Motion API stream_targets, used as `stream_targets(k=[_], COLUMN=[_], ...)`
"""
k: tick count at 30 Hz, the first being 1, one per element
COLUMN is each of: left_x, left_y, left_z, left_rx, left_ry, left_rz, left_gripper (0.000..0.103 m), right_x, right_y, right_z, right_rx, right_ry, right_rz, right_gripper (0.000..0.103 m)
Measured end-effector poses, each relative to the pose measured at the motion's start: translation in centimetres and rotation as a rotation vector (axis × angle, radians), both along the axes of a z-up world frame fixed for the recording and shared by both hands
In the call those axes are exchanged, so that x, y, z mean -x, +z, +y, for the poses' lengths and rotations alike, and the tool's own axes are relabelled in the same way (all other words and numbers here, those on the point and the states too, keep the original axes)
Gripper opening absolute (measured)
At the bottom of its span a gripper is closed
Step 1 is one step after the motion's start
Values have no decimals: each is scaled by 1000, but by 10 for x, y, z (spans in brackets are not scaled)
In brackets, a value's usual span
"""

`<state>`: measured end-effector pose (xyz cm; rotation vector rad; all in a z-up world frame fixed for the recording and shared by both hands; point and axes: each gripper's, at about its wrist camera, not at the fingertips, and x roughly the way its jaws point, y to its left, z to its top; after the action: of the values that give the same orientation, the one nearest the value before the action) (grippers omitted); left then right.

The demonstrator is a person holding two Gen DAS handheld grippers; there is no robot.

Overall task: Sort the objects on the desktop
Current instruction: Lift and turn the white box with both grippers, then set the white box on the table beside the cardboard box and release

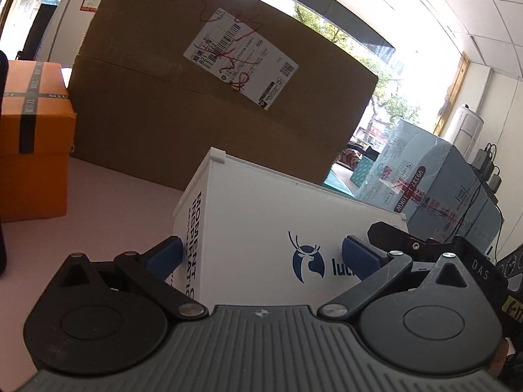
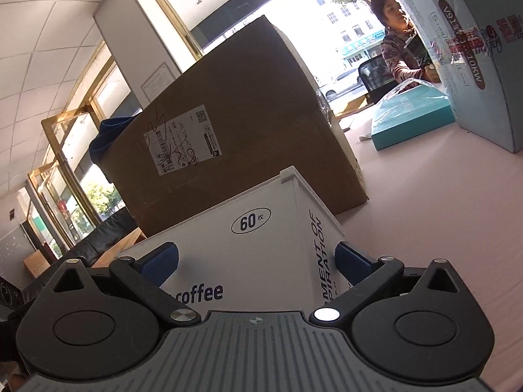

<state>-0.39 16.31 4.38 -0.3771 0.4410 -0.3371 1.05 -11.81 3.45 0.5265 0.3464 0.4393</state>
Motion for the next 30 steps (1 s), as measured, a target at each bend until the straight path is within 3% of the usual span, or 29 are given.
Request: stream_targets(k=[4, 8, 12, 18, 21, 24, 26, 28, 30], left_x=[-19, -35, -46, -45, -37, -4, 19, 38, 47], left_y=[-3, -4, -10, -13, -7, 4, 12, 21, 24], left_z=[32, 61, 68, 66, 57, 38, 25, 12, -7], left_rx=[30, 29, 38, 32, -42, -182, -219, -191, -181], left_ry=[105, 196, 214, 222, 265, 429, 488, 423, 324], left_rz=[25, 31, 45, 9, -35, -220, -329, -354, -318], left_gripper=[103, 103, 103, 103, 103, 103, 103, 103, 103], right_x=[-23, -44, -56, -49, -35, -8, 14, 32, 46], right_y=[-5, -12, -23, -28, -20, -11, -6, -3, -2], right_z=[41, 69, 81, 84, 85, 77, 65, 51, 33], right_rx=[33, -6, -26, -19, 64, 168, 281, 406, 506], right_ry=[41, 77, 54, 18, -26, -112, -168, -211, -263], right_rz=[21, 64, 70, 4, -68, -205, -278, -282, -257], right_gripper=[103, 103, 103, 103, 103, 103, 103, 103, 103])
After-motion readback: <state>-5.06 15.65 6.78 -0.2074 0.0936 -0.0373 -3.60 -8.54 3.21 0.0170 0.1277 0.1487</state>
